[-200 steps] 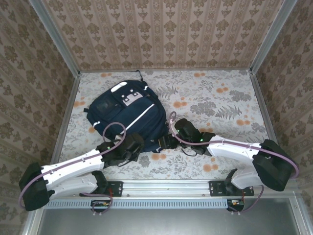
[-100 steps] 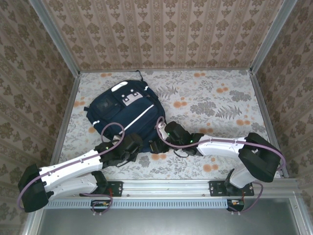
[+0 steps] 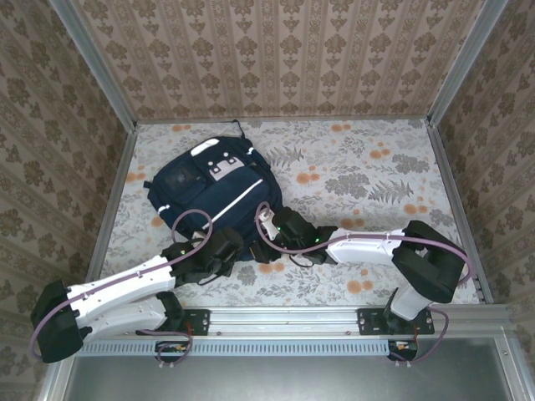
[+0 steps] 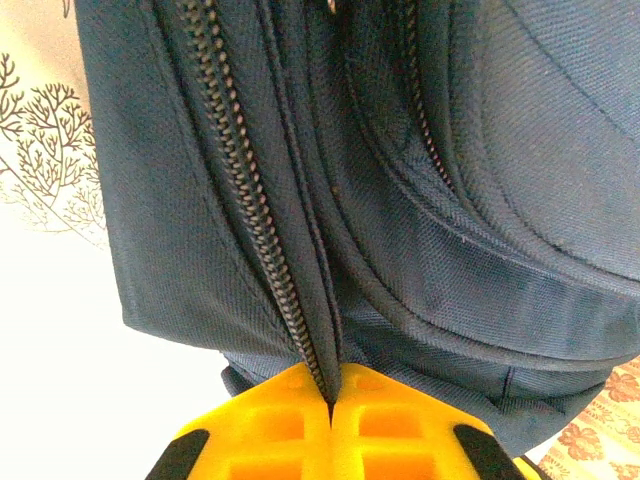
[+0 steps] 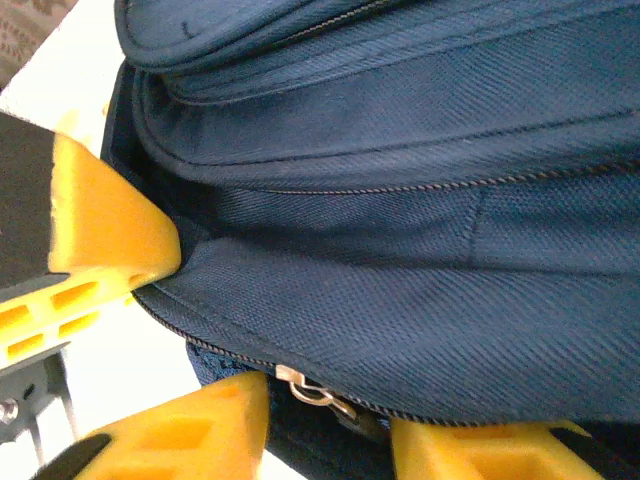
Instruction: Pack the student bag
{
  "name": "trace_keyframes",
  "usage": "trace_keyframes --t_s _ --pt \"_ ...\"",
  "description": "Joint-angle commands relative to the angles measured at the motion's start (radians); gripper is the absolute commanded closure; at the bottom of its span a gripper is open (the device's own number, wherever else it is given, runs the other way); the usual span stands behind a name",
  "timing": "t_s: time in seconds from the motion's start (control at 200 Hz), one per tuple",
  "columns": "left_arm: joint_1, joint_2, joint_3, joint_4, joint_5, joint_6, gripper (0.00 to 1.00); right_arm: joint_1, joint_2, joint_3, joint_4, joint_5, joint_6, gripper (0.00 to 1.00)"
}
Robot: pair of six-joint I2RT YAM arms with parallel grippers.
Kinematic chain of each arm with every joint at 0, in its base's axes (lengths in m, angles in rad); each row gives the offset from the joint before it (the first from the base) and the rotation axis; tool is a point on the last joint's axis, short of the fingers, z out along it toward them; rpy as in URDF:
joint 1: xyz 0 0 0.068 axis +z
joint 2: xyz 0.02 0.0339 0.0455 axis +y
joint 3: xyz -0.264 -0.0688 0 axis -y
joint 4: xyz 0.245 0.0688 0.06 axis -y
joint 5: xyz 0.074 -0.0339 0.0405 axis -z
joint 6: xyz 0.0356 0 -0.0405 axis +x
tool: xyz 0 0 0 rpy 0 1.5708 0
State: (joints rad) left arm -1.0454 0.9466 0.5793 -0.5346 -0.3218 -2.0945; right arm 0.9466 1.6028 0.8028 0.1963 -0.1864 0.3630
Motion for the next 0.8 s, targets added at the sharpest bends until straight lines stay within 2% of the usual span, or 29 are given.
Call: trace_keyframes --t_s 0.0,0.08,0.14,0.44,0.62,0.795 --pt "0.010 -0.019 0.050 -0.018 -0.027 -0.012 1.00 0.009 0.033 0.031 0.038 0.015 -0.023 0.80" --pt "0.014 -0.026 0.050 -0.026 -0.030 -0.009 1.00 0.009 0.025 0.026 0.031 0.034 -0.020 0.96" --pt "0.018 -0.033 0.050 -0.033 -0.031 -0.008 1.00 0.010 0.005 0.022 0.007 0.057 -0.024 1.00" --pt "0.037 -0.091 0.056 -0.131 -0.065 0.023 1.00 -0.025 -0.122 -0.068 -0.093 0.280 0.009 1.00" --pt "0.055 -0.169 0.008 -0.164 -0.069 0.022 1.00 -0.068 -0.129 -0.077 -0.157 0.323 0.034 1.00" --pt "0.095 -0.297 0.011 -0.353 -0.100 0.047 1.00 -0.129 -0.121 -0.072 -0.212 0.356 0.058 1.00"
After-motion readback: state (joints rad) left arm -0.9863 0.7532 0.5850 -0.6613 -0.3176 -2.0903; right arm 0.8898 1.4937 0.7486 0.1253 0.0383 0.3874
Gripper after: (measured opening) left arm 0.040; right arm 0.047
